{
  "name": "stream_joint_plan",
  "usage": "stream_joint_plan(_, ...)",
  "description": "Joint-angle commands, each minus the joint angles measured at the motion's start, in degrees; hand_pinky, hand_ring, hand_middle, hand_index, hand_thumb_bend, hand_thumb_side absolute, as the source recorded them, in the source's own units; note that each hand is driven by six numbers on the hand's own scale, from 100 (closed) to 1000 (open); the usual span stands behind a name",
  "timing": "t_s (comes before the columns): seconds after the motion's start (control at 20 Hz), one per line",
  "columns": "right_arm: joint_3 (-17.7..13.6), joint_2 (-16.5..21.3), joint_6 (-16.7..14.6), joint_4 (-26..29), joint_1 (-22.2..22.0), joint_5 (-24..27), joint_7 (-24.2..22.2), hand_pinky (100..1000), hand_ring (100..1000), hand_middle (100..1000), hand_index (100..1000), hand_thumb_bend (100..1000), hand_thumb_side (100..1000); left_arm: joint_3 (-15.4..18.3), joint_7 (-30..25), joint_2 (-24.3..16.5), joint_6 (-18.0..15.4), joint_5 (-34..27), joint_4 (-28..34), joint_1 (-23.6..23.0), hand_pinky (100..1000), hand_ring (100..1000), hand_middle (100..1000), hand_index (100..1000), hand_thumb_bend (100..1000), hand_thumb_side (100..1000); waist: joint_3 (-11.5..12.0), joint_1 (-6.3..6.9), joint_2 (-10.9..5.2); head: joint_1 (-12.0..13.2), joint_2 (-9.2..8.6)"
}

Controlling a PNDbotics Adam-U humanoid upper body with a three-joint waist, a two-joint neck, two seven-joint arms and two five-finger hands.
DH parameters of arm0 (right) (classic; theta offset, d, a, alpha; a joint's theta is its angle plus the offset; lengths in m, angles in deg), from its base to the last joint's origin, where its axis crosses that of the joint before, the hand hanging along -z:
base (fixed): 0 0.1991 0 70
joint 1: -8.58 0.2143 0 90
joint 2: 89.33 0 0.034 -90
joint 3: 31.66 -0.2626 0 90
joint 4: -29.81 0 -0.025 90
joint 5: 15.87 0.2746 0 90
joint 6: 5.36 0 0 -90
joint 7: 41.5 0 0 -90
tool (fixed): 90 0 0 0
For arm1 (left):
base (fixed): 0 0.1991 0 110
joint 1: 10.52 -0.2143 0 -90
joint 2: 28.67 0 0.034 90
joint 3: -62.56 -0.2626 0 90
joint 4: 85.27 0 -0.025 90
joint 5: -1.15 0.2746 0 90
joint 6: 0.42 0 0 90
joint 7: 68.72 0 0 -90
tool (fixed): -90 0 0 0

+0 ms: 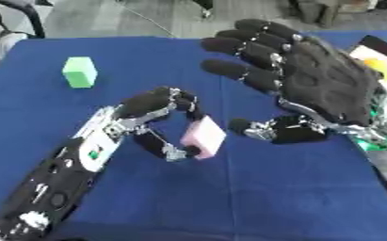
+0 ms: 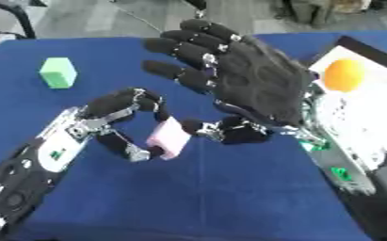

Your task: Pick up the objects with one hand, pass them to the other hand, and then place them into the box on the other side of the table.

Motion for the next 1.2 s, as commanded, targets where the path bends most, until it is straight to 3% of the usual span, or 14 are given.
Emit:
stream_joint_plan(0.05, -0.5, 1.1, -0.6, 1.2, 0.8, 0.0, 0.1, 924, 915, 947, 952, 434, 238, 1.3, -1.1, -0.3, 2.8, -3.1, 1.6, 0.3, 669, 484, 486, 562, 100, 514, -0.1, -0.27, -1.38, -0.9, -0.15)
stream_joint_plan(0.45, -0.2, 1.7, -1.2, 1.2, 0.4, 1.3, -2.0, 922, 913, 945, 959, 440, 245, 6.2, -4.7, 0.7, 10.4, -10.7, 0.1, -0.3, 666, 485, 486, 560, 100, 588, -0.1, -0.46, -1.48, -2.6, -0.15)
stream_joint_plan(0.85, 1.3, -0.2, 2.6, 1.2, -0.8, 5.7, -6.0, 899, 884, 924, 984, 248, 100, 6.7, -9.2, 1.8, 17.7, -18.0, 4.8, 0.6, 668, 487, 488, 561, 100, 592, 0.4, -0.38, -1.36, -3.3, -0.15)
stream_joint_plan(1.2, 1.8, -2.1, 4.8, 1.2, -0.8, 9.2, -8.2, 891, 878, 919, 995, 199, 100, 7.2, -12.6, 1.7, 23.8, -24.2, 8.4, 1.2, 668, 488, 488, 561, 100, 589, 0.5, -0.39, -1.37, -3.4, -0.15)
